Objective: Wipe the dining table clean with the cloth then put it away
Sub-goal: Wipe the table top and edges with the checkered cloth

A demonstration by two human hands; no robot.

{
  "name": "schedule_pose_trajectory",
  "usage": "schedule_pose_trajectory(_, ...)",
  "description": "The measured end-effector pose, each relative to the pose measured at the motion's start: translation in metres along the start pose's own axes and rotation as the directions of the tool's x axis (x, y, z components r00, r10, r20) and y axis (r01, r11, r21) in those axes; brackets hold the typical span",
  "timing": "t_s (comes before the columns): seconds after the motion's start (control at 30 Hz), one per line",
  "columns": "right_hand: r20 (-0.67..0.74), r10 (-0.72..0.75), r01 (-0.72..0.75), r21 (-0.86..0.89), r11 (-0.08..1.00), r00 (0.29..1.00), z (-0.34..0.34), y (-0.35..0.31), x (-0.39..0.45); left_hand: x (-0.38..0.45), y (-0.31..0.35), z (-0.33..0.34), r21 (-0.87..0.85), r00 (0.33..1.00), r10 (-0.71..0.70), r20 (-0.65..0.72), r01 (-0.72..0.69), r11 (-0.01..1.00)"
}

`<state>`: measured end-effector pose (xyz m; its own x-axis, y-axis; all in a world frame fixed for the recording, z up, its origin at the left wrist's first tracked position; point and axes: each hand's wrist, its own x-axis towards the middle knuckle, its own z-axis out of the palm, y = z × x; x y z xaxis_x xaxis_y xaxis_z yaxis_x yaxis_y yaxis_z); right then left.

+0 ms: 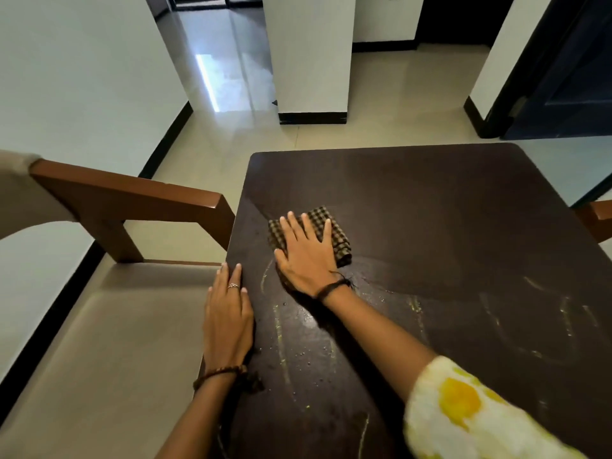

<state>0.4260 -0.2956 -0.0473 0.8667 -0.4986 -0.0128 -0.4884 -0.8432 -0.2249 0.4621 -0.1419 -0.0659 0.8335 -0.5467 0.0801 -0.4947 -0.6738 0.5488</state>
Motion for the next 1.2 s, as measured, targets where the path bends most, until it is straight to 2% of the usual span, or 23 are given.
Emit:
schedule_pose_trajectory(0.07, 0.001, -0.126, 0.126, 0.015, 0.992, 0.992, -0.001, 0.017, -0.015, -0.001, 0.001, -0.001, -0.034, 0.999, -0.044, -0.013, 0.043, 0.998)
schedule_pose_trajectory(0.13, -0.015, -0.147, 0.147, 0.024, 0.989, 0.989, -0.006, 0.039, -0.022, 0.0, 0.001, 0.0, -0.055, 0.998, -0.064, -0.019, 0.063, 0.996)
schedule_pose_trajectory(0.23, -0.028, 0.027, -0.028, -0.024, 0.999, 0.999, -0.008, 0.063, -0.001, 0.002, 0.0, 0.0, -0.111, 0.995, -0.098, -0.026, 0.094, 0.989)
schedule_pose_trajectory(0.3, -0.051, 0.146, -0.147, -0.016, 0.989, 0.988, -0.008, 0.054, 0.031, 0.003, -0.001, 0.0, -0.153, 0.993, -0.114, -0.034, 0.107, 0.982)
schedule_pose_trajectory(0.37, -0.047, 0.195, -0.194, 0.011, 0.981, 0.98, -0.005, 0.034, 0.067, 0.003, -0.001, -0.001, -0.183, 0.993, -0.115, -0.038, 0.107, 0.977)
schedule_pose_trajectory(0.47, -0.008, 0.189, -0.188, 0.038, 0.981, 0.982, 0.003, -0.005, 0.113, 0.004, -0.003, 0.0, -0.206, 0.993, -0.109, -0.043, 0.098, 0.974)
schedule_pose_trajectory(0.6, 0.022, 0.096, -0.097, 0.033, 0.995, 0.995, 0.011, -0.05, 0.13, 0.006, -0.002, 0.0, -0.245, 0.991, -0.12, -0.052, 0.104, 0.964)
schedule_pose_trajectory(0.83, 0.031, -0.187, 0.186, 0.035, 0.982, 0.982, 0.019, -0.064, 0.057, 0.002, 0.014, -0.014, -0.45, 0.985, -0.169, -0.025, 0.14, 0.882)
schedule_pose_trajectory(0.93, 0.06, -0.251, 0.249, 0.034, 0.968, 0.966, 0.015, -0.055, 0.017, 0.0, 0.013, -0.013, -0.46, 0.981, -0.187, -0.055, 0.142, 0.877)
schedule_pose_trajectory(1.03, 0.053, -0.302, 0.299, 0.054, 0.953, 0.952, 0.008, -0.027, -0.021, 0.003, 0.01, -0.01, -0.344, 0.978, -0.199, -0.064, 0.165, 0.924)
schedule_pose_trajectory(1.2, 0.07, -0.289, 0.289, 0.014, 0.957, 0.955, -0.004, 0.028, -0.028, 0.005, 0.011, -0.011, -0.327, 0.976, -0.206, -0.066, 0.174, 0.929)
